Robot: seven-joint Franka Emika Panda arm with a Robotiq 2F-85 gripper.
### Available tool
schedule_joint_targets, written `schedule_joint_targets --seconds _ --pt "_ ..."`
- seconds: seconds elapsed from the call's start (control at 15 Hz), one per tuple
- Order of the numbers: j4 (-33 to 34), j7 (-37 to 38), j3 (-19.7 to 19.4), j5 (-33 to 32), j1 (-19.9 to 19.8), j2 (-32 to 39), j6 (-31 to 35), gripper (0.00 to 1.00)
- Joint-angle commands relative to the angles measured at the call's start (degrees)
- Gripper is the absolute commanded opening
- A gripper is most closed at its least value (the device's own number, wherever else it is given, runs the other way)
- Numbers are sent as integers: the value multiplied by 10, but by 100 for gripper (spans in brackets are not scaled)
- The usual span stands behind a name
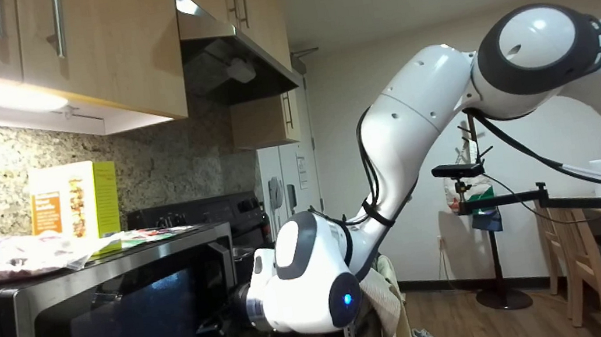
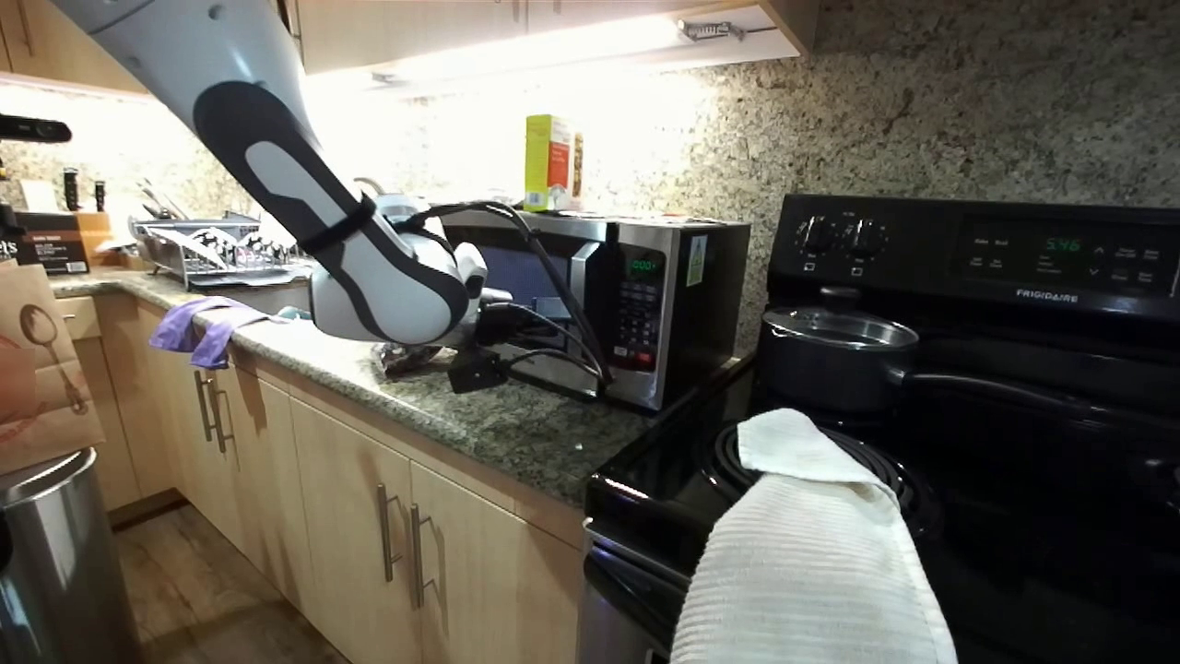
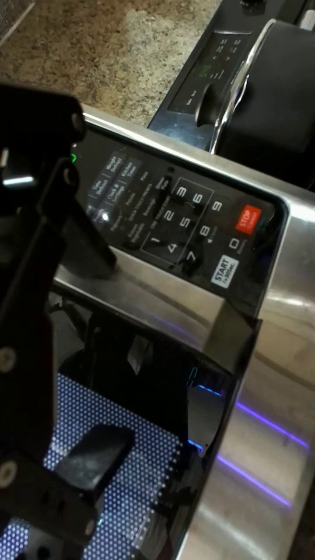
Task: Close the microwave door
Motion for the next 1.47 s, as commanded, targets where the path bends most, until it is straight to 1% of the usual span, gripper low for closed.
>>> schedule_joint_targets --seconds 0.0,0.07,0.13,0.2,0.33,0.6,0.73,0.8,0.87,0.93,1.0,1.07,1.13,1.2,1.27,1.33,1.4 --pt "31 -8 -21 -6 34 8 -43 100" --pt "29 -7 -25 -7 38 9 -51 100" --pt "31 4 -54 -7 62 9 -50 100" --pt "33 2 -68 -7 75 8 -51 100" --pt "49 -2 -111 -6 114 12 -49 100" --pt "102 8 -194 -5 177 27 -33 100" --pt "102 19 -216 -6 188 27 -8 100" --pt "95 22 -204 -6 166 16 51 100" --pt "94 36 -205 -7 165 7 97 100" --pt "76 25 -182 -6 139 -14 140 100" --pt "80 26 -184 -6 135 -24 184 100" --pt "79 29 -173 -6 125 -46 232 100" --pt "86 26 -164 -6 109 -52 280 100" --pt "83 23 -164 -6 101 -71 329 100" --pt "91 18 -149 -6 86 -80 379 100" --pt "95 7 -179 8 101 -91 426 100" --pt "98 -2 -190 20 104 -100 466 100"
